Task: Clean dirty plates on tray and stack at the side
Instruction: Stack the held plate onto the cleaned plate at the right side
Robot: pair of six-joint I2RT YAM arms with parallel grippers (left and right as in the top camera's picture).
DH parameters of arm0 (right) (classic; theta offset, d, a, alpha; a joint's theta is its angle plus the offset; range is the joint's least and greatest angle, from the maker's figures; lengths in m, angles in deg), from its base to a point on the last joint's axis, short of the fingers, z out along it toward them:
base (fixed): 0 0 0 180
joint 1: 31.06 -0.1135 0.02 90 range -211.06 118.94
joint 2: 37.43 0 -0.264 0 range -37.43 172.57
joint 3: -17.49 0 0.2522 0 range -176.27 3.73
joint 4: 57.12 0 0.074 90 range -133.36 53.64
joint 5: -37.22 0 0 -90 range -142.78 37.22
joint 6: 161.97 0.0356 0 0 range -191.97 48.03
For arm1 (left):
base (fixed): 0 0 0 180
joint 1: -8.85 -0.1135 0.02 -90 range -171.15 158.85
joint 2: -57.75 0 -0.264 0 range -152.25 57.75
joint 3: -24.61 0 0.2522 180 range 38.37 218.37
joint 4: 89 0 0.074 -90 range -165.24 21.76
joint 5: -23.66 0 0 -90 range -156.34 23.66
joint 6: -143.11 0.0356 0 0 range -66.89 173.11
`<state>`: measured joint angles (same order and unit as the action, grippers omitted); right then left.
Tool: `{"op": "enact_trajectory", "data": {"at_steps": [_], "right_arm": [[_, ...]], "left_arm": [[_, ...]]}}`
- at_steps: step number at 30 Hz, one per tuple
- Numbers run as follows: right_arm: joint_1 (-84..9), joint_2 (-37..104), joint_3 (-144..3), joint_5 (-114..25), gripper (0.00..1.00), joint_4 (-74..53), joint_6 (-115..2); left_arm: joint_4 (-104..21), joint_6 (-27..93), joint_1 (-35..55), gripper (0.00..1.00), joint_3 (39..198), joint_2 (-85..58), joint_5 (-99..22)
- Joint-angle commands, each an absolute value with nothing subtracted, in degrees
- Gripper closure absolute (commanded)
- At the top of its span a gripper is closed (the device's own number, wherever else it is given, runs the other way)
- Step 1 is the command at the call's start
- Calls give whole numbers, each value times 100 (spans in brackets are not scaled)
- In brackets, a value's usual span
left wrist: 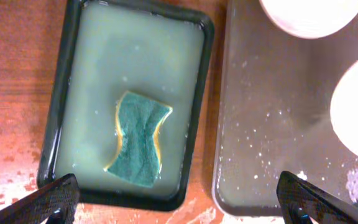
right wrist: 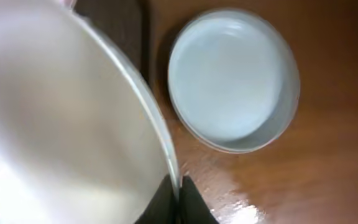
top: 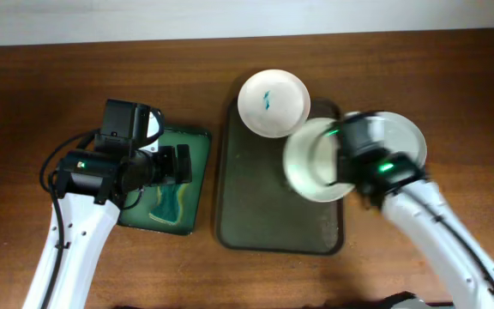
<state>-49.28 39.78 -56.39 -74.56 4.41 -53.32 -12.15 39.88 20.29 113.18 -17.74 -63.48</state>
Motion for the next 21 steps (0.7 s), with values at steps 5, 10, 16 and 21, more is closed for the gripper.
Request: {"op": "enact_trajectory", "data": {"at_steps": [5,10,16,21], "right_arm": [[-158,4678,-5694,-4698,96,-228,-5321],[331,5707,-5694,-3555,78,-894,-5793],[-1675,5209,-7110,-3800,49,415,-6250],[-3778,5593,-8478,-4829,48,382,-6984]], "left_arm": [[-1215,3996,2003,0,11379,-1750,-6289],[-1215,3996,2003,1,11379,-1750,-6289],[-1215,3996,2003,1,11379,-1750,-6289],[-1215,3994,2003,0,11379,-1750,-6287]]}}
